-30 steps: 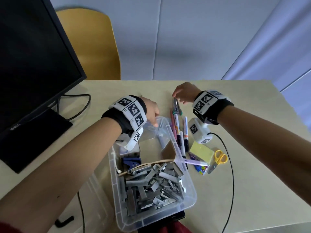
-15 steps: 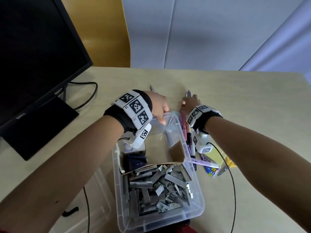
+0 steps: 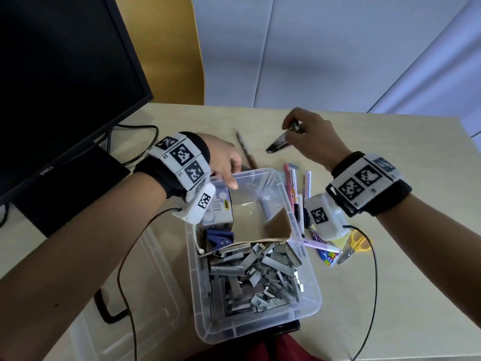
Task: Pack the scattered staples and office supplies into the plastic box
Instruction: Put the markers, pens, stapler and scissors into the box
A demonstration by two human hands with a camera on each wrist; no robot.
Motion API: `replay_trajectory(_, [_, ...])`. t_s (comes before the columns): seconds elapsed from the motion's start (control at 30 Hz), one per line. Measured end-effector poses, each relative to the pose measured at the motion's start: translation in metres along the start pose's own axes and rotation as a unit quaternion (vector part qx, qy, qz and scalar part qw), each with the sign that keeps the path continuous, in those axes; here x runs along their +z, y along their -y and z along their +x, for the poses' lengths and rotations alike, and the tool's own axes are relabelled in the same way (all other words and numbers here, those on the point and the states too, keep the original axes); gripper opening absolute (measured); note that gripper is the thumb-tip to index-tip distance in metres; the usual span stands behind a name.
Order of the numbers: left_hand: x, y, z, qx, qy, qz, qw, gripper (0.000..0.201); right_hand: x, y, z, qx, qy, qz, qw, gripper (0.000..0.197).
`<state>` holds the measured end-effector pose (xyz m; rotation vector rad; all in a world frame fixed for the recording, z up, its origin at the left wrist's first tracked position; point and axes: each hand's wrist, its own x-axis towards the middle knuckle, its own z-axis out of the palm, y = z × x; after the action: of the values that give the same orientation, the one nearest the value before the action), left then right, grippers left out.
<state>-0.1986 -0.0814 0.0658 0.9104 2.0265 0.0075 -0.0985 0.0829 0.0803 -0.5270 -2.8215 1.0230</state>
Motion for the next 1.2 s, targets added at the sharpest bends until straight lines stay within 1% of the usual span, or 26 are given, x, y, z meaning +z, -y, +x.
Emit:
replay_trajectory(0.07, [0.0,0.006,-0.005,-0.01,-0.007,-0.003,1.0,0.044,-0.008,0.022,-0.016,-0.026,0.027,0.067,0.997,0.012])
replay_trajectory(0.13, [0.001,0.012,-0.011,-0.016,-0.01,0.003,1.0,0.041,-0.012,0.04,-0.033,-0.034,0.075,0.142,0.986,0.011])
replay_trajectory(0.2, [0.005,0.016,-0.015,-0.02,-0.014,0.022,0.999,0.038,-0.013,0.05,-0.047,-0.05,0.134,0.161,0.976,0.012])
replay_trajectory(0.27, [0.01,0.019,-0.015,-0.013,-0.023,0.034,0.999,0.034,-0.009,0.055,-0.057,-0.076,0.182,0.116,0.974,0.015])
replay_trajectory(0.37, [0.013,0.021,-0.015,-0.006,-0.052,0.054,0.997,0.017,0.004,0.055,-0.069,-0.103,0.238,0.018,0.966,0.013])
replay_trajectory(0.43, [0.013,0.022,-0.014,-0.004,-0.057,0.057,0.997,0.014,0.014,0.052,-0.076,-0.126,0.262,-0.04,0.956,0.013])
replay_trajectory(0.5, [0.013,0.024,-0.013,-0.002,-0.06,0.048,0.997,0.013,0.024,0.052,-0.083,-0.149,0.266,-0.068,0.95,0.014])
replay_trajectory(0.57, [0.013,0.026,-0.013,0.001,-0.056,0.03,0.998,0.013,0.032,0.057,-0.089,-0.159,0.266,-0.054,0.949,0.016])
replay_trajectory(0.67, [0.012,0.028,-0.012,-0.001,-0.042,0.006,0.999,0.02,0.047,0.069,-0.098,-0.182,0.275,-0.041,0.943,0.02])
replay_trajectory(0.8, [0.012,0.028,-0.013,-0.002,-0.046,-0.002,0.999,0.012,0.07,0.075,-0.104,-0.195,0.29,-0.07,0.934,0.025])
replay_trajectory(0.87, [0.012,0.029,-0.013,-0.001,-0.047,-0.012,0.999,0.014,0.078,0.075,-0.104,-0.204,0.292,-0.102,0.929,0.028])
replay_trajectory(0.93, [0.013,0.031,-0.013,0.002,-0.046,-0.021,0.999,0.016,0.083,0.076,-0.104,-0.221,0.277,-0.131,0.926,0.03])
replay_trajectory(1.07, [0.014,0.031,-0.013,0.003,-0.05,-0.03,0.998,0.023,0.086,0.077,-0.109,-0.248,0.247,-0.126,0.928,0.03])
replay_trajectory(1.2, [0.013,0.03,-0.014,0.005,-0.061,-0.033,0.998,0.03,0.091,0.074,-0.114,-0.232,0.292,-0.172,0.912,0.034])
